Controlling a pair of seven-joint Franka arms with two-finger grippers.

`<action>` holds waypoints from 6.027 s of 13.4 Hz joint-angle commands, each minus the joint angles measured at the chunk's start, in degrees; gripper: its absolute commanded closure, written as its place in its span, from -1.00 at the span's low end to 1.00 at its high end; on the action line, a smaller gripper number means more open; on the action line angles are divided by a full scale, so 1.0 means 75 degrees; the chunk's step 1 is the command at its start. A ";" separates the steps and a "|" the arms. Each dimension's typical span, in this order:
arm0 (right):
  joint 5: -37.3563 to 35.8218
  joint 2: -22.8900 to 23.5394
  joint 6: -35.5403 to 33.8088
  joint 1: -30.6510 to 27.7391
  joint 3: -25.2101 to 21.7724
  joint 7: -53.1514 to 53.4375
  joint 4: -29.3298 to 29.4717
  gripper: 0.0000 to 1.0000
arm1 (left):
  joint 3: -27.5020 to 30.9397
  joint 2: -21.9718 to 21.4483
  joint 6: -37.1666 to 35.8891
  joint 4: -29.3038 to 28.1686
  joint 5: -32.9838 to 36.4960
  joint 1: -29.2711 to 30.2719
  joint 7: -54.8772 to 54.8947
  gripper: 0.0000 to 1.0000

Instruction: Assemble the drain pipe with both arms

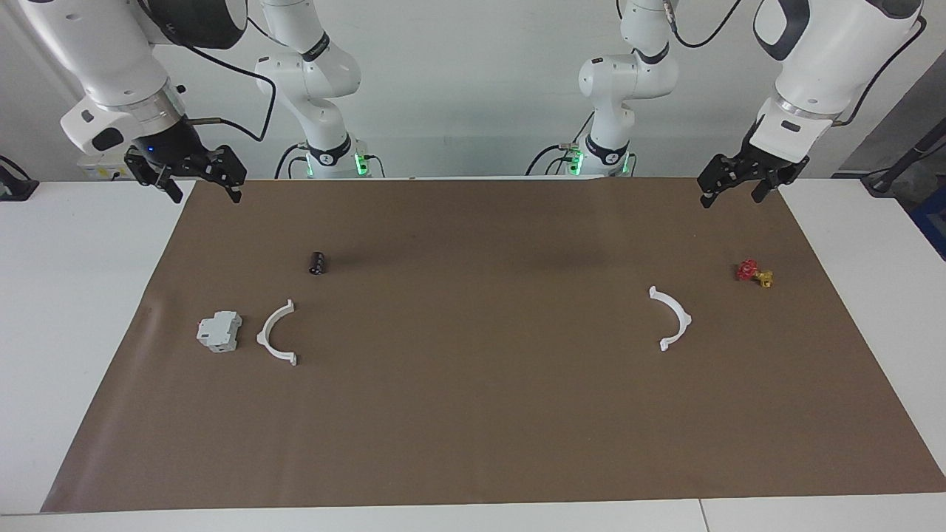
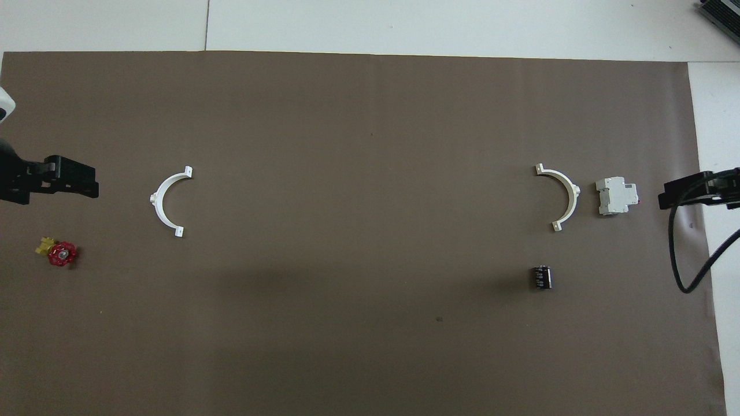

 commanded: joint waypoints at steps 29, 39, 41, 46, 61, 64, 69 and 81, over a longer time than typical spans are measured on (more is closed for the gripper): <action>0.1150 0.2686 0.7139 -0.0274 -0.0007 -0.4499 -0.3408 -0.43 | 0.0100 -0.0217 -0.0037 -0.0160 -0.0067 0.0293 0.0048 -1.00; 0.1197 0.2629 0.6007 0.0205 0.0005 -0.2582 -0.2567 1.00 | 0.0100 -0.0217 -0.0037 -0.0160 -0.0067 0.0293 0.0048 -1.00; 0.1034 0.2511 0.5665 0.0790 -0.0007 -0.1003 -0.2425 1.00 | 0.0100 -0.0217 -0.0037 -0.0160 -0.0067 0.0293 0.0048 -1.00; 0.1033 0.2464 0.5535 0.2278 -0.0007 0.1251 -0.2424 1.00 | 0.0100 -0.0217 -0.0037 -0.0160 -0.0067 0.0293 0.0048 -1.00; 0.0670 0.3870 0.6332 0.4449 0.0005 0.3856 -0.1322 1.00 | 0.0100 -0.0217 -0.0037 -0.0160 -0.0067 0.0293 0.0048 -1.00; 0.0658 0.3870 0.6355 0.4542 0.0005 0.3856 -0.1369 1.00 | 0.0100 -0.0217 -0.0037 -0.0160 -0.0067 0.0293 0.0048 -1.00; 0.0634 0.3870 0.6588 0.4636 0.0005 0.3786 -0.1579 1.00 | 0.0100 -0.0217 -0.0037 -0.0160 -0.0067 0.0293 0.0048 -1.00; 0.0507 0.1904 0.4659 0.3280 -0.0159 0.3588 -0.1533 -1.00 | 0.0100 -0.0275 -0.0119 -0.0253 -0.0067 0.0281 0.0013 -1.00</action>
